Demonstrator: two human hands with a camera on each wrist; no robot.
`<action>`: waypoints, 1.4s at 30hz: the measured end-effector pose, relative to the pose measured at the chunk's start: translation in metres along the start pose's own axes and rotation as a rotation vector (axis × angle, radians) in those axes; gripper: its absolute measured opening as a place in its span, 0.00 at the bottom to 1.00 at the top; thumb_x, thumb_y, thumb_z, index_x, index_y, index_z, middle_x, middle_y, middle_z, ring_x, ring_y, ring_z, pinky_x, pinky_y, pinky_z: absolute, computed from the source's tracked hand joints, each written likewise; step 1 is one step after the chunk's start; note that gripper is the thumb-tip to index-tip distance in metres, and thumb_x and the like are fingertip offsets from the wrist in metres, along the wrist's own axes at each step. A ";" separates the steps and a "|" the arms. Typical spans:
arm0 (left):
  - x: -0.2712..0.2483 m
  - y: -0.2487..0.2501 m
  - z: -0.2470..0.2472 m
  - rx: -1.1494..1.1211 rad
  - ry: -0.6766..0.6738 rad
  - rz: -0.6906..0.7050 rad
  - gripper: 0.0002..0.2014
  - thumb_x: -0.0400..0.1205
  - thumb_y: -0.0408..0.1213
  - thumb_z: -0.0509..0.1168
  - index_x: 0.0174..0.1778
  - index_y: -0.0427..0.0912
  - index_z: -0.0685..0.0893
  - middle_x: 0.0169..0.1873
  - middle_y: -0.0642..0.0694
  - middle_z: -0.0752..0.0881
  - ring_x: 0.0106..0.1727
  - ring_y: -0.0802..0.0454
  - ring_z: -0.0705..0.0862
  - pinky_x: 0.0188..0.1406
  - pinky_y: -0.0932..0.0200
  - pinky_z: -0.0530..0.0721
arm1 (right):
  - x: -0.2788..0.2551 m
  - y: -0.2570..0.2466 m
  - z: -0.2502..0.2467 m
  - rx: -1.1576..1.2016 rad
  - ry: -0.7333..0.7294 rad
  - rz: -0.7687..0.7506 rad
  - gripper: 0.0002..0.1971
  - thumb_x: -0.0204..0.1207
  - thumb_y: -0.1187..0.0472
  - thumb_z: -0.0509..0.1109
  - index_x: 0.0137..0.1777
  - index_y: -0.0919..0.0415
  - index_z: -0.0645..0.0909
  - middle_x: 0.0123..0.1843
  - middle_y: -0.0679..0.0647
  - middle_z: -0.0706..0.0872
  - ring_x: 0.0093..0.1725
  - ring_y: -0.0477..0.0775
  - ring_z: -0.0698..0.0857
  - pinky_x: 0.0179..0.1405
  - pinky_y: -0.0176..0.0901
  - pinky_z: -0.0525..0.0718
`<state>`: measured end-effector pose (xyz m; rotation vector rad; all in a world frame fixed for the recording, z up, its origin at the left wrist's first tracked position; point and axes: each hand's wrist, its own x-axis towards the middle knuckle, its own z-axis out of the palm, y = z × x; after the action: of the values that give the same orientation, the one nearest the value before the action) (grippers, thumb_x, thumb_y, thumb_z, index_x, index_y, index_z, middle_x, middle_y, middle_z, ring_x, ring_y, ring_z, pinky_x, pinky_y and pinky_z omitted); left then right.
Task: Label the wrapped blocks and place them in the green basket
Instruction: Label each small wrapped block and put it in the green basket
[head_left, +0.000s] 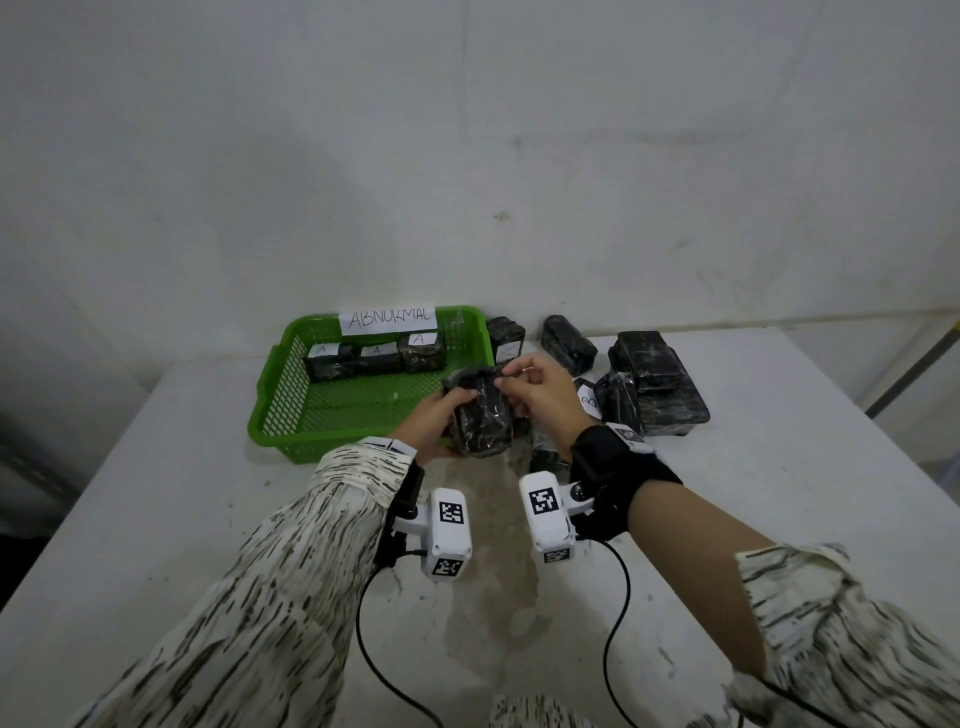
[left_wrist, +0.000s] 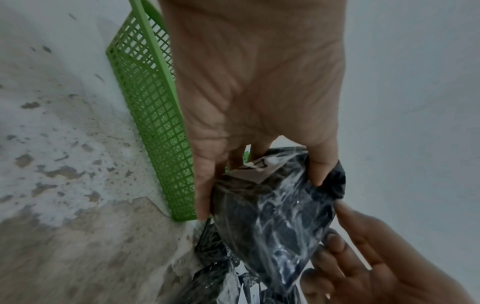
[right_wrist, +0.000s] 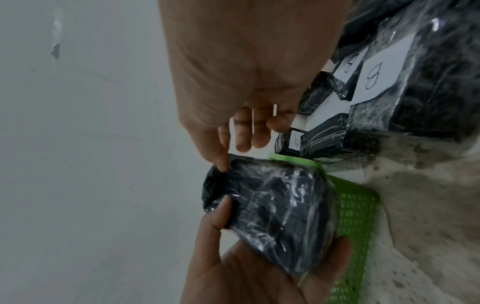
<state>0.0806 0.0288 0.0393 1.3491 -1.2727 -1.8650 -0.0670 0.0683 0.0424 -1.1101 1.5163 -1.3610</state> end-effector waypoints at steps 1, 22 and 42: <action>0.000 0.001 0.001 0.005 -0.006 -0.001 0.10 0.82 0.41 0.62 0.57 0.42 0.77 0.45 0.43 0.83 0.52 0.42 0.81 0.56 0.44 0.81 | 0.001 0.002 0.001 0.005 0.022 0.004 0.08 0.73 0.67 0.75 0.45 0.57 0.78 0.33 0.54 0.77 0.33 0.51 0.77 0.36 0.43 0.76; 0.010 0.013 0.011 0.048 0.110 0.170 0.15 0.84 0.36 0.59 0.64 0.34 0.79 0.61 0.32 0.83 0.59 0.39 0.83 0.65 0.43 0.79 | -0.005 0.003 0.007 -0.020 -0.269 0.148 0.36 0.76 0.69 0.70 0.79 0.46 0.58 0.55 0.54 0.85 0.51 0.53 0.86 0.42 0.40 0.85; -0.006 0.010 0.009 -0.213 -0.189 -0.074 0.25 0.86 0.52 0.51 0.72 0.38 0.72 0.54 0.34 0.83 0.38 0.44 0.89 0.29 0.56 0.88 | -0.007 0.009 -0.005 0.037 -0.218 0.046 0.34 0.62 0.57 0.81 0.66 0.39 0.72 0.72 0.58 0.65 0.71 0.59 0.74 0.71 0.51 0.78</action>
<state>0.0729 0.0327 0.0517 1.1443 -1.0870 -2.1544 -0.0702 0.0772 0.0336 -1.1533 1.3462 -1.1907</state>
